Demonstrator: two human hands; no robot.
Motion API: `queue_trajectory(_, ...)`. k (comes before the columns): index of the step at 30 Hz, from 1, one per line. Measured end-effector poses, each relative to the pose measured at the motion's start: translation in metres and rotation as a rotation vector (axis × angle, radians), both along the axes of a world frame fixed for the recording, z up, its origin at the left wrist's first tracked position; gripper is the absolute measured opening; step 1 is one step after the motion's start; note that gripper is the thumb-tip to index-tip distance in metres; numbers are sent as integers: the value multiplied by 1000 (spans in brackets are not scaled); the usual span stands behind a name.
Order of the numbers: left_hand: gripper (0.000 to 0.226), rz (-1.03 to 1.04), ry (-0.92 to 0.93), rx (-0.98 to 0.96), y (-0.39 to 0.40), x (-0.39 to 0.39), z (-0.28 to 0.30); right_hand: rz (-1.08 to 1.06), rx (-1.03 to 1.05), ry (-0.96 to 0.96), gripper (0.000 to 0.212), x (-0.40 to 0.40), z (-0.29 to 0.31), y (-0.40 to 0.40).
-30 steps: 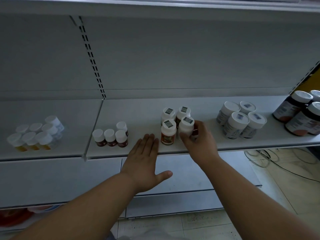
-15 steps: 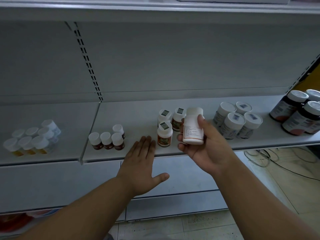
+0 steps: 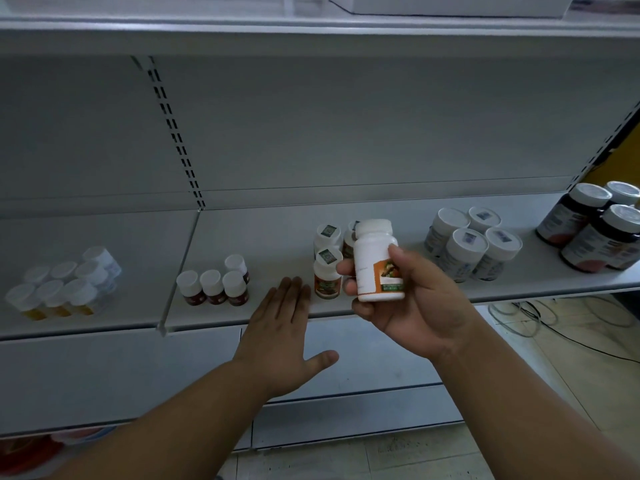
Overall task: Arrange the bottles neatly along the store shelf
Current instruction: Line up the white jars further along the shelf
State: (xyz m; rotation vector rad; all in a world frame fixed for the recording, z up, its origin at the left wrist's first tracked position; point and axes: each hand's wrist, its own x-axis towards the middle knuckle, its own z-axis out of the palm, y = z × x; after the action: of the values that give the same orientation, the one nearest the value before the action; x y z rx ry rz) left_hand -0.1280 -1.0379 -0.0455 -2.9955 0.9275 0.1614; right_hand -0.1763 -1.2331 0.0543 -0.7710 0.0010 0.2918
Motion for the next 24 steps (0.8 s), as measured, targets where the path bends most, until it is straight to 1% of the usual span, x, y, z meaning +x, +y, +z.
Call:
queue_trajectory(1, 112, -1, 4, 1, 0, -1, 1, 26, 20, 22, 72, -1, 1, 0)
queue_trajectory(3, 112, 0, 11, 2, 0, -1, 2, 50, 26, 44, 74, -3, -1, -2)
queue_trajectory(5, 112, 1, 13, 2, -1, -1, 3, 24, -5, 25, 77, -6, -2, -4)
queue_trajectory(7, 112, 0, 13, 0, 0, -1, 3, -12, -41, -1, 76, -7, -2, -2)
queue_trajectory(11, 113, -1, 4, 6, -1, -1, 2, -110, -200, 0, 81, -6, 0, 2)
queue_trajectory(12, 113, -3, 4, 6, -1, -1, 2, -118, -221, 3, 78, -6, 1, 2)
queue_trajectory(14, 113, -2, 7, -1, -1, -1, 1, -106, -190, 44, 62, -8, 0, 1)
queue_trajectory(15, 113, -1, 9, -3, 0, -1, 1, -81, -144, 64, 60, -9, -1, -2)
queue_trajectory(17, 113, -1, 0, -8, -1, 0, 0, -28, -94, 56, 66, -12, -1, -4)
queue_trajectory(18, 113, -2, -5, -9, -1, 0, -1, -16, -125, 42, 64, -13, -1, -4)
queue_trajectory(20, 112, -2, -10, -9, -1, 0, -1, -32, -269, 30, 53, -13, -2, -1)
queue_trajectory(22, 112, -1, -15, -15, -1, 0, -2, -69, -386, 27, 52, -11, -1, 3)
queue_trajectory(24, 112, -4, -22, -18, -1, 0, -2, -111, -399, 37, 50, -11, -2, 5)
